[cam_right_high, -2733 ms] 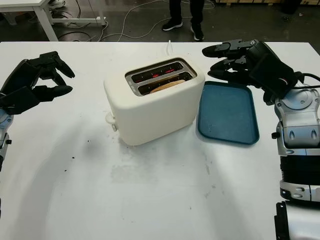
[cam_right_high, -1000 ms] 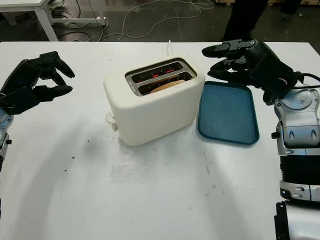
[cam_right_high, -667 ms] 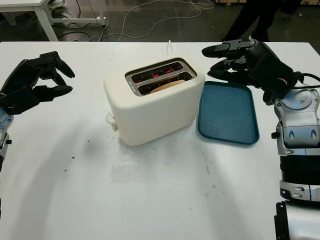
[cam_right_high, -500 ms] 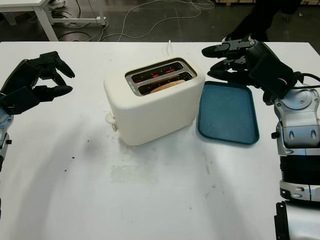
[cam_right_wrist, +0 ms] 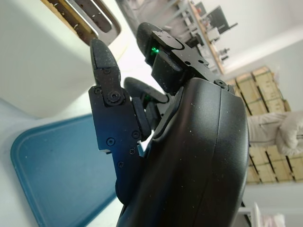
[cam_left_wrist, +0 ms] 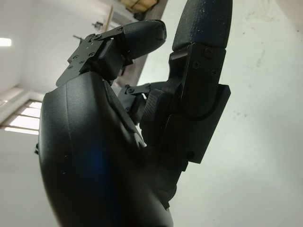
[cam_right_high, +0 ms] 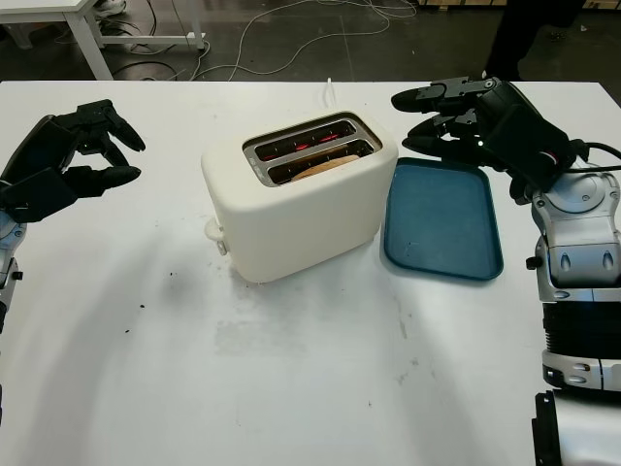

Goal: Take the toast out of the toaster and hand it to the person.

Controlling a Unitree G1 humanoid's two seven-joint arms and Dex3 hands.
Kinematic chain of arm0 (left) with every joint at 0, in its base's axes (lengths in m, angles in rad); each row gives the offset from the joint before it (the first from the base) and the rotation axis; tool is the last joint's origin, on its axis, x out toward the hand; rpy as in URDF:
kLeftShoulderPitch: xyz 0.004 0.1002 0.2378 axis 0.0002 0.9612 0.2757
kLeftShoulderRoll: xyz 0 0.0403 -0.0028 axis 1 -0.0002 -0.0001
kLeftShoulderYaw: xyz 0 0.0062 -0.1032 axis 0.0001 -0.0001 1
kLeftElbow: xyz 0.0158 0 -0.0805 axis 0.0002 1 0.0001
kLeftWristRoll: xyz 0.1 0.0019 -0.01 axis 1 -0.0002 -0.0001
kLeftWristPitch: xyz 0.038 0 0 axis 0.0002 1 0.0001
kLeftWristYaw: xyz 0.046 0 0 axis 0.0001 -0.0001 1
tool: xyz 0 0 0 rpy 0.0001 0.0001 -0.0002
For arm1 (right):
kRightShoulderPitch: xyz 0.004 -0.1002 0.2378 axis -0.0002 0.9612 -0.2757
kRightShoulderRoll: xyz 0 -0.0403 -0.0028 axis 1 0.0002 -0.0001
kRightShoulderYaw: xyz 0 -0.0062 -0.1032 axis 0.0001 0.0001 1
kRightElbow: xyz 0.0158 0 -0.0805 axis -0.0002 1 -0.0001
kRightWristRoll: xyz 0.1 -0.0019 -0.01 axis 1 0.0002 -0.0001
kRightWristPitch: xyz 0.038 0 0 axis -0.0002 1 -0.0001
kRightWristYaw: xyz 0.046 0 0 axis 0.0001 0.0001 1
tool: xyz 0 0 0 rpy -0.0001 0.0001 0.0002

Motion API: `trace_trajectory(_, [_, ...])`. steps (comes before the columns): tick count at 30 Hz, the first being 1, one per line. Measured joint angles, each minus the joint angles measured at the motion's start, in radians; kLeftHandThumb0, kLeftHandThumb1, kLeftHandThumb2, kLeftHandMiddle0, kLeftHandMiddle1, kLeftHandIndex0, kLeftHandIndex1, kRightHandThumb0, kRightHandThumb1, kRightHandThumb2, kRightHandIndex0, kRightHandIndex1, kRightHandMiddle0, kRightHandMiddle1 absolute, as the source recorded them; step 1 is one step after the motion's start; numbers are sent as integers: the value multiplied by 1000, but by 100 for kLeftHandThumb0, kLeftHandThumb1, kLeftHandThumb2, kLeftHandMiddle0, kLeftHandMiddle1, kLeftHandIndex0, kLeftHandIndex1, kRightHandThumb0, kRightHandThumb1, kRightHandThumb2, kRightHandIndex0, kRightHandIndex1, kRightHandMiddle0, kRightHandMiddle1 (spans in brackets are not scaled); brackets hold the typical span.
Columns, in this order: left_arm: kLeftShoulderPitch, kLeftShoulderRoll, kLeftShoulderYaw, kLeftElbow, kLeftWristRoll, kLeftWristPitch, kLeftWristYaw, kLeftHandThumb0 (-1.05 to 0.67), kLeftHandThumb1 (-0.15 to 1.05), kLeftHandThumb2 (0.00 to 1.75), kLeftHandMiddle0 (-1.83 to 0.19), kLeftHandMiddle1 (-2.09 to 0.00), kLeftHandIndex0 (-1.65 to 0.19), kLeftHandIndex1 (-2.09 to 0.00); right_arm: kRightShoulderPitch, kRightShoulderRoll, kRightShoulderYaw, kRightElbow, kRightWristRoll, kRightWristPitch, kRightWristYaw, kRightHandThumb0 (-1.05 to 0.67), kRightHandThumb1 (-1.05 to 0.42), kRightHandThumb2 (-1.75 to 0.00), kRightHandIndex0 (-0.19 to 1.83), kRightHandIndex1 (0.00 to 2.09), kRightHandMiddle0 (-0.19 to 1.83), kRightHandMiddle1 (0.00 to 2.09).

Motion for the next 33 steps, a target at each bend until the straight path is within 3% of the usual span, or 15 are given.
trace_trajectory(33, [0,0,0,1,0,0,0,-105,92,27,-61,-140,-41,-142,0,1,1,0,0,0,0,-39,-88,0,47,87,78,1])
